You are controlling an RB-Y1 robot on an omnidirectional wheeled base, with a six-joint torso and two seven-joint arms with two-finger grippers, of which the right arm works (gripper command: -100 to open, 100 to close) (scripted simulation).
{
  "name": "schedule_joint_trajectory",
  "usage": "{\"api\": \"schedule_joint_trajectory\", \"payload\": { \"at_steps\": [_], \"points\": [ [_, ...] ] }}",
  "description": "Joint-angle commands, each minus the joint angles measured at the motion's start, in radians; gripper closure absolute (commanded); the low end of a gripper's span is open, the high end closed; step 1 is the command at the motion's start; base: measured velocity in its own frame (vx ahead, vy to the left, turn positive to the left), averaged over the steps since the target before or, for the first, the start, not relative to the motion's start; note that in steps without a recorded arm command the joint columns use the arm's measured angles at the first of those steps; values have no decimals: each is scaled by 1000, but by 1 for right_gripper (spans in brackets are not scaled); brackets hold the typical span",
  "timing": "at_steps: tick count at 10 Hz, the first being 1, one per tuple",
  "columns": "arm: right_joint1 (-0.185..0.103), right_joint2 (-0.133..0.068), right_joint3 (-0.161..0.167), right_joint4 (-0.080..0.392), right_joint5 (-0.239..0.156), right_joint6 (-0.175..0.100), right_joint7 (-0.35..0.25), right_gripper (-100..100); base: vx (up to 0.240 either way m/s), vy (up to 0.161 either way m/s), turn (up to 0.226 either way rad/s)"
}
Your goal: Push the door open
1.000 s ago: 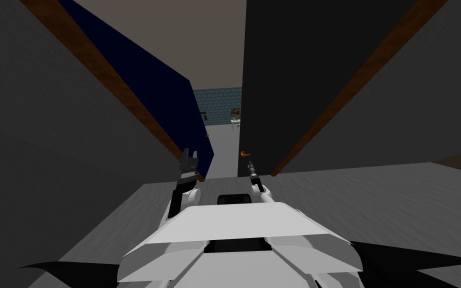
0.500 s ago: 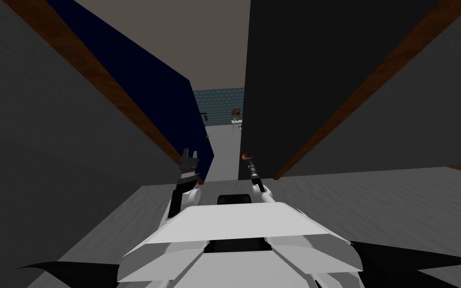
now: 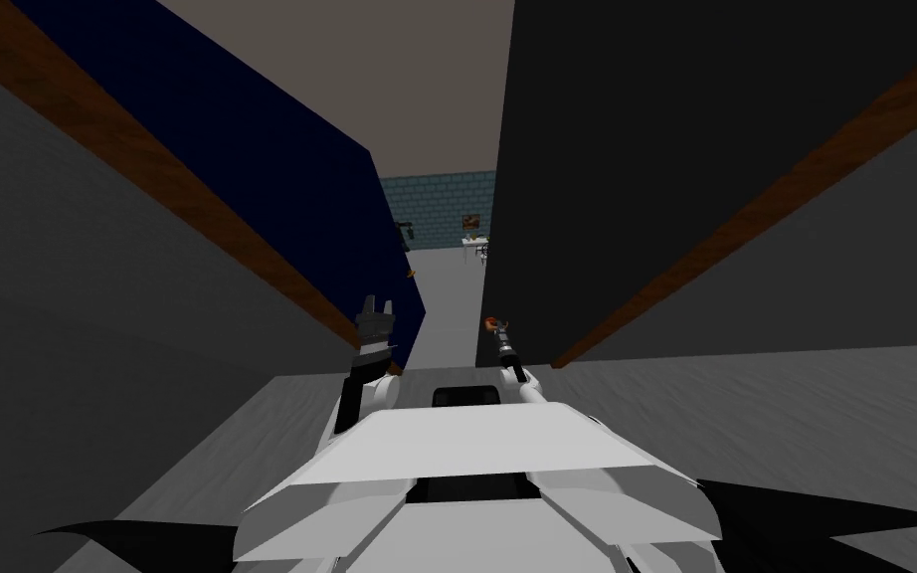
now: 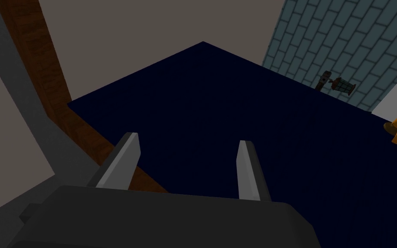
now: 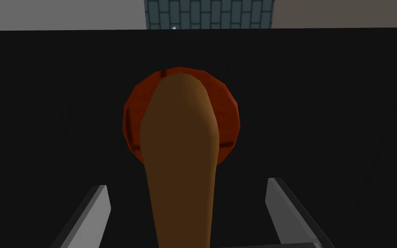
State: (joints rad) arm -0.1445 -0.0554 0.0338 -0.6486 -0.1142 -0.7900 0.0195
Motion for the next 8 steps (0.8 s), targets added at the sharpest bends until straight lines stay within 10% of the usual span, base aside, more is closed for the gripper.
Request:
{"api": "schedule_joint_trajectory", "payload": {
  "at_steps": [1,2,8],
  "points": [
    [0,0,0,0,0,0,0,-100,78,5,5],
    [0,0,0,0,0,0,0,100,-8,-1,-3],
    [-4,-5,-10,-1,-5,1,3,100,14,1,1]
  ]
}}
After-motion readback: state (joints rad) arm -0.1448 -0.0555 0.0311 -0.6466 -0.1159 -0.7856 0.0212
